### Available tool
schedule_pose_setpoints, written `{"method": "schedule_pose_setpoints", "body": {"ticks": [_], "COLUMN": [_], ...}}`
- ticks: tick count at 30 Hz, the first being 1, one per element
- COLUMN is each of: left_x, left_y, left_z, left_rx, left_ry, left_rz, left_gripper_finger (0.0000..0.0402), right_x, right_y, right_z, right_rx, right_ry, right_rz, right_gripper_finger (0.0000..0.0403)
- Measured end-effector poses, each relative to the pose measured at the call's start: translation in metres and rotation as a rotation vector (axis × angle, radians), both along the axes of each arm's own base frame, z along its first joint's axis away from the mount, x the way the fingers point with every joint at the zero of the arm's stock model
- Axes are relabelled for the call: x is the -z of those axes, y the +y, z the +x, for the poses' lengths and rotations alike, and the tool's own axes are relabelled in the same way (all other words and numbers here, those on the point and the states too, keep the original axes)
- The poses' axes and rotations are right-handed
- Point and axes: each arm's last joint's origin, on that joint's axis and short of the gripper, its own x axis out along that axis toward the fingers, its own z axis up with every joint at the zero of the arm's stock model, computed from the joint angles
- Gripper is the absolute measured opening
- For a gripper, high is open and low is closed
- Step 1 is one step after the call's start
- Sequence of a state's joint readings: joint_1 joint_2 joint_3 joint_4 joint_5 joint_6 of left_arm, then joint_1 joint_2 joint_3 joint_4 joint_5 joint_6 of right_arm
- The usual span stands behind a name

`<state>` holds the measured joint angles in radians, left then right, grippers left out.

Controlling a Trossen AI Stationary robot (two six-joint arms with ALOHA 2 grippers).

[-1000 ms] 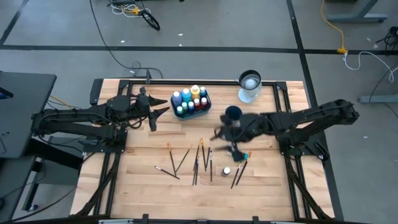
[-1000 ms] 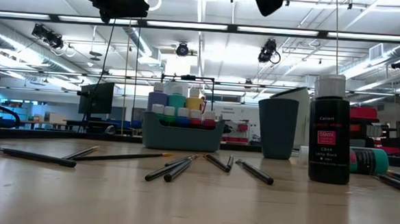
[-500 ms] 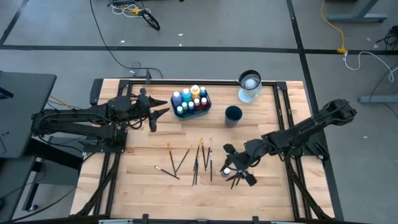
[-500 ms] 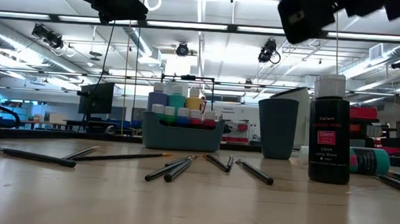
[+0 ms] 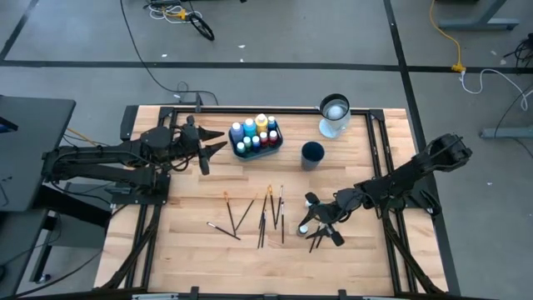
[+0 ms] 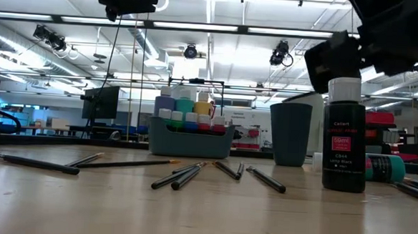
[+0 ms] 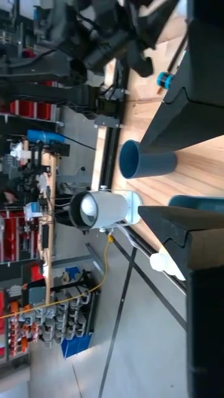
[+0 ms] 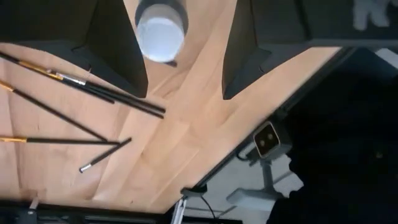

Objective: Pick & Place Paint Supplies
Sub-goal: Put the black paint bottle into the blue bin

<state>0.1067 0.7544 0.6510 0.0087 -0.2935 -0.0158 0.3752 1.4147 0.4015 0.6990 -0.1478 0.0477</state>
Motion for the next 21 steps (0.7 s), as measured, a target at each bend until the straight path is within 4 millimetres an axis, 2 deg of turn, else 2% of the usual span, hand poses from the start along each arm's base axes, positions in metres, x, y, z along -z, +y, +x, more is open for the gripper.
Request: {"method": "schedule_pose_setpoints", "body": {"ticks": [9,21], "left_x": [-0.002,-0.002], "left_y": [0.000,0.000], "left_z": [0.000,0.000], "left_rx": [-0.001,0.001], "left_ry": [-0.017,-0.009], "left_rz": [0.002,0.020], "left_gripper_finger": [0.0153,0.0153], "right_x": [0.020,0.010], "right_y": [0.003,0.004], "right_z": [0.011,0.013], "right_rx": [0.018,0.047], "right_ry": [-0.009,-0.110], "right_rz": [-0.019,0.027], "right_gripper_finger": [0.0210,0.0193]}}
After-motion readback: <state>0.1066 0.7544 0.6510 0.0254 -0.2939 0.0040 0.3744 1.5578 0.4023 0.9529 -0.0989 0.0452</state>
